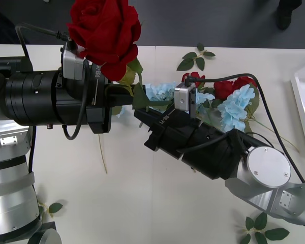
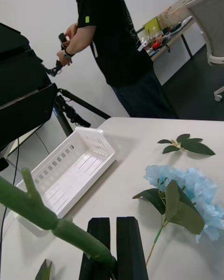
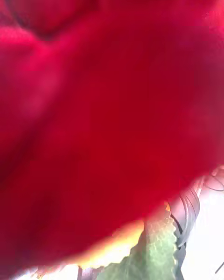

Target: Put the red flowers into the right box and the blue flowers into the left box

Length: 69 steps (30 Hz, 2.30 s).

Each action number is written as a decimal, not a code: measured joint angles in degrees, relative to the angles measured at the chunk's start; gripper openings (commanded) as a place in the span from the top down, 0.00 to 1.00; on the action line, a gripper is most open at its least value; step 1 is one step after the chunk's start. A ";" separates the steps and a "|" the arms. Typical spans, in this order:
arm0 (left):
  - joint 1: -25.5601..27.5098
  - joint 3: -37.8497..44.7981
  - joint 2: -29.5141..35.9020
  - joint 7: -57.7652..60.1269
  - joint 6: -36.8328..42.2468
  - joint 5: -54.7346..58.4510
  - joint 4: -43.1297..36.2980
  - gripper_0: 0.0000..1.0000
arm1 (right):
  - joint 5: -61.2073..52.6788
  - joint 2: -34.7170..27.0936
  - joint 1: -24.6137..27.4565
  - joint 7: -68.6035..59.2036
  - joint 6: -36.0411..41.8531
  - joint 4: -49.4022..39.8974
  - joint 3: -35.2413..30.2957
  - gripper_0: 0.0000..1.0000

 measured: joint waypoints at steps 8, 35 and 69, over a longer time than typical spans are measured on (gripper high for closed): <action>0.00 0.00 0.00 0.00 0.09 0.00 0.00 0.00 | -0.90 -0.03 0.10 0.00 -0.23 0.00 -0.17 1.00; 0.00 0.00 0.00 0.00 0.09 0.01 0.00 0.00 | -8.12 -15.07 26.07 -3.76 46.66 -6.76 -54.38 1.00; -0.26 1.18 16.23 33.48 -1.36 -24.23 -6.59 0.00 | 36.32 -26.57 23.47 -49.21 75.59 39.56 -80.86 1.00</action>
